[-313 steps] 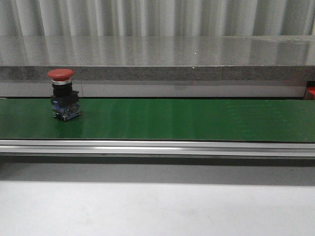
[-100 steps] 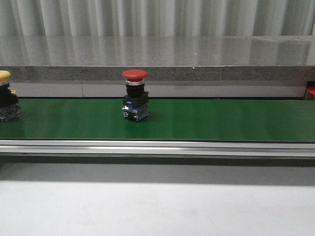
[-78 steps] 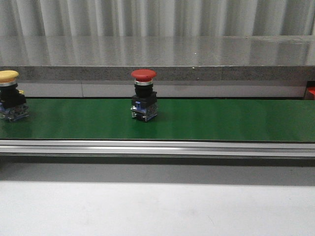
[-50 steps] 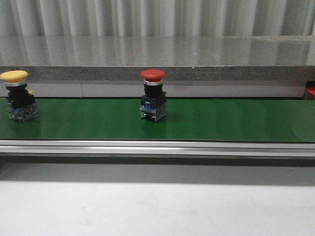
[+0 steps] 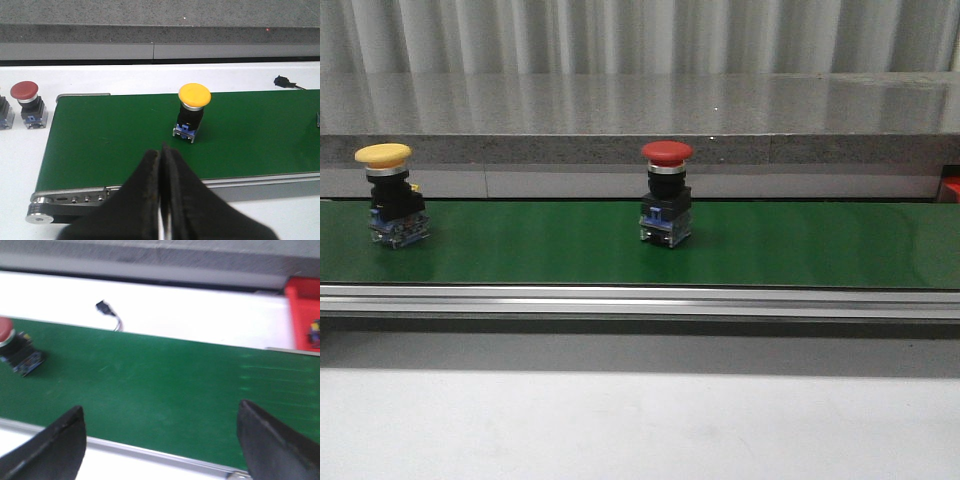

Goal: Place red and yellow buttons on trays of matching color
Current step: 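Lower the right gripper onto the red button at the conveyor end and grasp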

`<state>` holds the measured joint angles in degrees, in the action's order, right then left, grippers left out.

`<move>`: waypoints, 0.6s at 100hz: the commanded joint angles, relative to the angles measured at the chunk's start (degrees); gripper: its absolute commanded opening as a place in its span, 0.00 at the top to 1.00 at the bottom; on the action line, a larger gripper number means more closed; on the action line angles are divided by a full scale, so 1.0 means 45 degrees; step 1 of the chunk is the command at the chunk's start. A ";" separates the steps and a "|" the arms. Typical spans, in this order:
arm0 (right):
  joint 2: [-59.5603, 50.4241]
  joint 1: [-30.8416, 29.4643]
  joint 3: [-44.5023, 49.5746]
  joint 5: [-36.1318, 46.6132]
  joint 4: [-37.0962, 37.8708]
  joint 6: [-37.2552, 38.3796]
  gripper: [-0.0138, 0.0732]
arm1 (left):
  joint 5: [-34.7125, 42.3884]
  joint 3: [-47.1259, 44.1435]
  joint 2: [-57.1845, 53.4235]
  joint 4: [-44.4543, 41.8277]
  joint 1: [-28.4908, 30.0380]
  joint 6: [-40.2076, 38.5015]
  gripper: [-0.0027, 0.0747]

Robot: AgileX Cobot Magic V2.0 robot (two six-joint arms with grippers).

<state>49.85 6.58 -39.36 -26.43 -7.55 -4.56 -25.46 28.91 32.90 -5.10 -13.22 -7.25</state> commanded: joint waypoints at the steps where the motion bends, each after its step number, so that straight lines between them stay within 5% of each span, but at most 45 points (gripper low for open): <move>1: 0.0809 0.0565 -0.0895 0.0499 -0.0128 -0.0207 0.14 | 0.0973 0.0320 -0.0011 0.0079 -0.0033 -0.0125 0.99; 60: 0.7231 0.3876 -0.4295 0.0778 -0.0128 -0.0207 0.14 | 0.0973 0.0320 -0.0011 0.0079 -0.0033 -0.0125 0.99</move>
<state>81.38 23.10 -54.84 -26.68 -7.87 -4.78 -25.46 28.91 32.90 -5.10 -13.22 -7.25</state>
